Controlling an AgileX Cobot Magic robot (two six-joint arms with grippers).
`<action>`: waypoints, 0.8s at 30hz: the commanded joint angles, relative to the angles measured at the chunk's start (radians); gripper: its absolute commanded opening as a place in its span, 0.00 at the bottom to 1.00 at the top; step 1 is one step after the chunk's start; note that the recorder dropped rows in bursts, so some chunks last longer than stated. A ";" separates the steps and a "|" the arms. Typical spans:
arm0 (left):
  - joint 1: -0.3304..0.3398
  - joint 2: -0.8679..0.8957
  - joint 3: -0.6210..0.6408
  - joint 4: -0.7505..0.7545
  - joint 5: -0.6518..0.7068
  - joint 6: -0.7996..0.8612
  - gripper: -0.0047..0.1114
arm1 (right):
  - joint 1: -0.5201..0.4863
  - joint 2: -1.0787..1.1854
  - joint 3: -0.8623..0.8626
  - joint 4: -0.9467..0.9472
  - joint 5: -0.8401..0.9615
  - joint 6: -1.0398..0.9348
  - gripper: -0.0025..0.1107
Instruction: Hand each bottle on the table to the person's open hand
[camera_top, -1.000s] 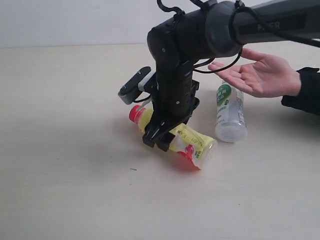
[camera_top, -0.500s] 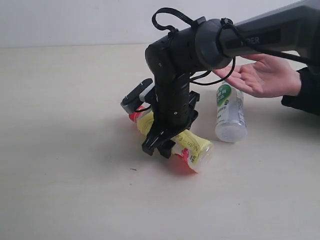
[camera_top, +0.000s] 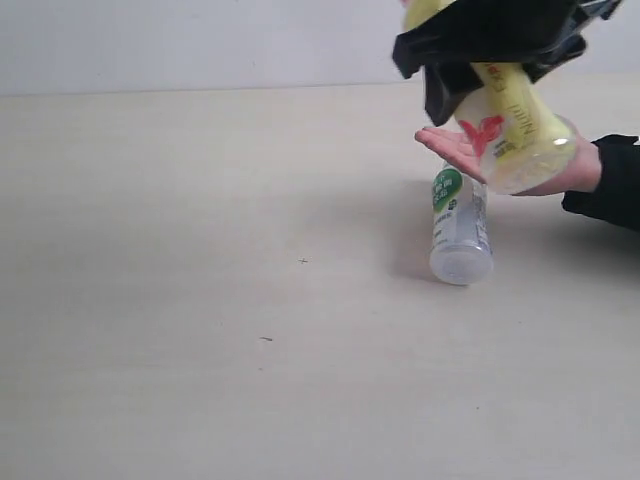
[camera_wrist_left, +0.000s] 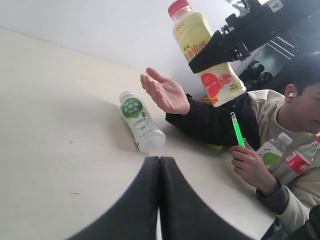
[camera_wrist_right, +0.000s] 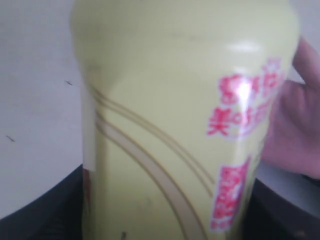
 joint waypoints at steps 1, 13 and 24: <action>0.000 -0.006 0.000 -0.005 -0.003 0.004 0.04 | -0.100 0.017 -0.004 0.008 0.034 0.014 0.02; 0.000 -0.006 0.000 -0.005 -0.003 0.004 0.04 | -0.215 0.159 -0.004 0.002 -0.054 0.002 0.02; 0.000 -0.006 0.000 -0.005 -0.003 0.004 0.04 | -0.215 0.283 -0.004 0.002 -0.137 0.004 0.02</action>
